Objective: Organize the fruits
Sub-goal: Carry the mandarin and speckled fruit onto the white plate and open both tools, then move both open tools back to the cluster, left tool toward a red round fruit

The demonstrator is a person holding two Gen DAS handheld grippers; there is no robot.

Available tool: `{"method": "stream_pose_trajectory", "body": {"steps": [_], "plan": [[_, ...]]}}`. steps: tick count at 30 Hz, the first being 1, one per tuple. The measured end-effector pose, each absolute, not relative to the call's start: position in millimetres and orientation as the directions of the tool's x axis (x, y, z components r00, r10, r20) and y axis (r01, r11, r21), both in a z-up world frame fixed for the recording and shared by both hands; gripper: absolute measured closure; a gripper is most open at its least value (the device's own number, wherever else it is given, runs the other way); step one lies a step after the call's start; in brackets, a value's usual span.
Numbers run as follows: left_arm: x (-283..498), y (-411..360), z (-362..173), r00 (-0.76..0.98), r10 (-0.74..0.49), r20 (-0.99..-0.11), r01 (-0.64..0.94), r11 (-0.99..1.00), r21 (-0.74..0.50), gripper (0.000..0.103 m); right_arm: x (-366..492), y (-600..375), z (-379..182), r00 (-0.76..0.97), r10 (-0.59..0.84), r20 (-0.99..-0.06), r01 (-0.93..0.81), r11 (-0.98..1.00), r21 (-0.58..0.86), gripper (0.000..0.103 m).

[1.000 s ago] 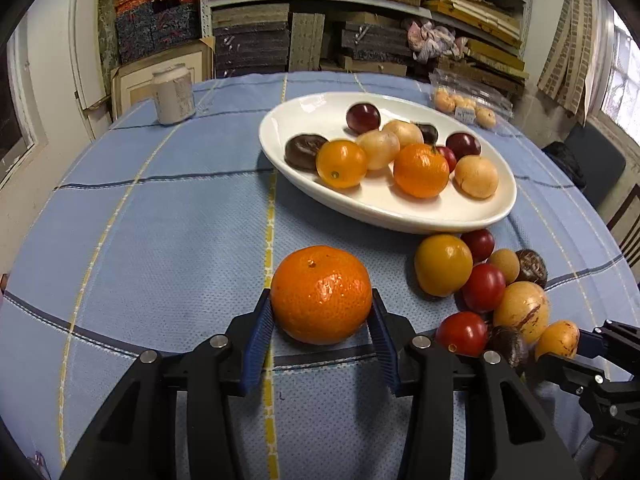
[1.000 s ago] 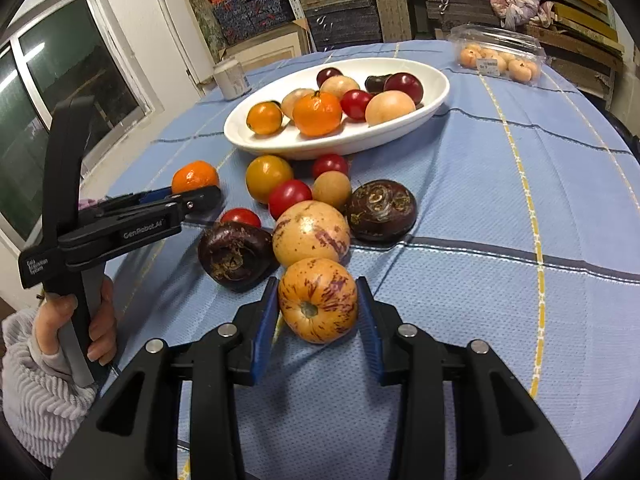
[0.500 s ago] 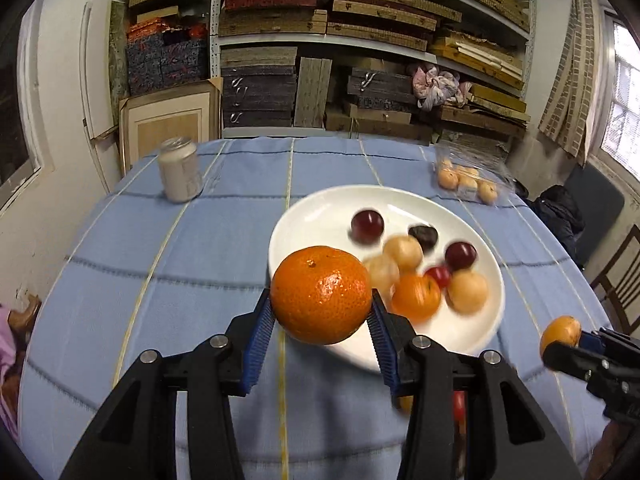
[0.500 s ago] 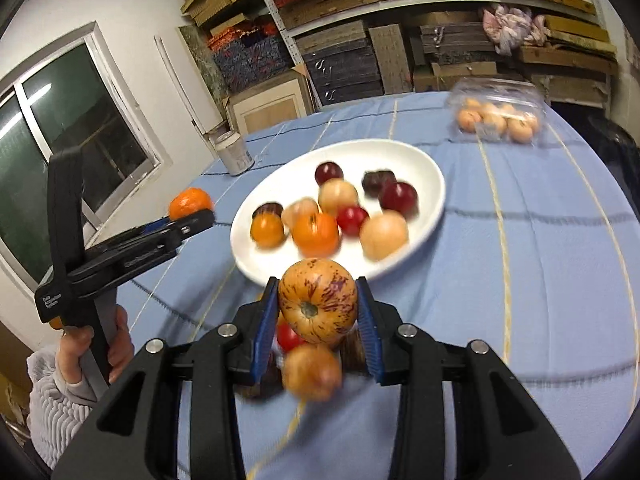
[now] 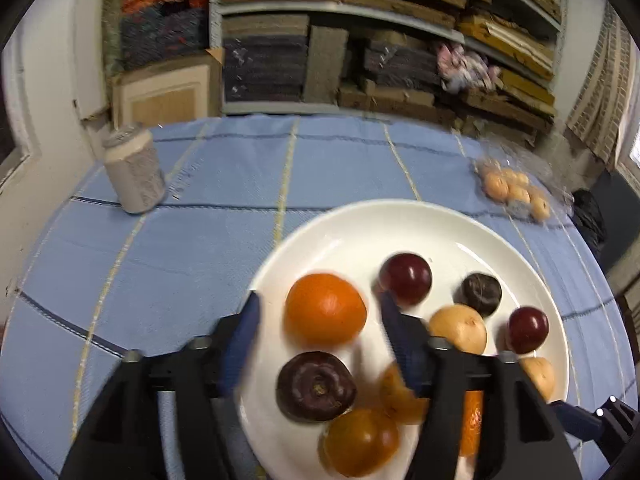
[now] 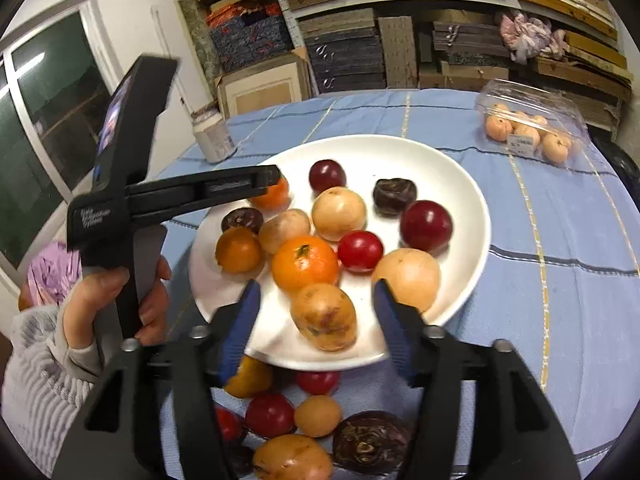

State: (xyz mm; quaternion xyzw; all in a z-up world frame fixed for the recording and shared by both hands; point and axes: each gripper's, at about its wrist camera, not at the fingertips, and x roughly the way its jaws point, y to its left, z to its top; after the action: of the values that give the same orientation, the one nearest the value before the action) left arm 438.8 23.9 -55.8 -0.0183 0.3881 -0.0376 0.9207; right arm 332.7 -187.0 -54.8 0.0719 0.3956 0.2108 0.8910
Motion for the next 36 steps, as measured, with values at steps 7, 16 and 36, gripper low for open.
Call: {"method": "stream_pose_trajectory", "body": {"steps": [7, 16, 36], "plan": [[376, 60, -30, 0.740, -0.151, -0.655, 0.020, 0.979, -0.203, 0.018, 306, -227, -29, 0.697, 0.449, -0.560, -0.265, 0.886, 0.381, 0.024], [264, 38, -57, 0.720, -0.139, -0.680, 0.099, 0.990, -0.098, 0.012, 256, -293, -42, 0.752, 0.422, -0.507, -0.115, 0.840, 0.530, 0.012], [227, -7, -86, 0.733, -0.023, -0.680, 0.179, 0.971, 0.160, 0.003, 243, -308, -54, 0.746, 0.425, -0.512, -0.071, 0.816, 0.574, 0.010]]}}
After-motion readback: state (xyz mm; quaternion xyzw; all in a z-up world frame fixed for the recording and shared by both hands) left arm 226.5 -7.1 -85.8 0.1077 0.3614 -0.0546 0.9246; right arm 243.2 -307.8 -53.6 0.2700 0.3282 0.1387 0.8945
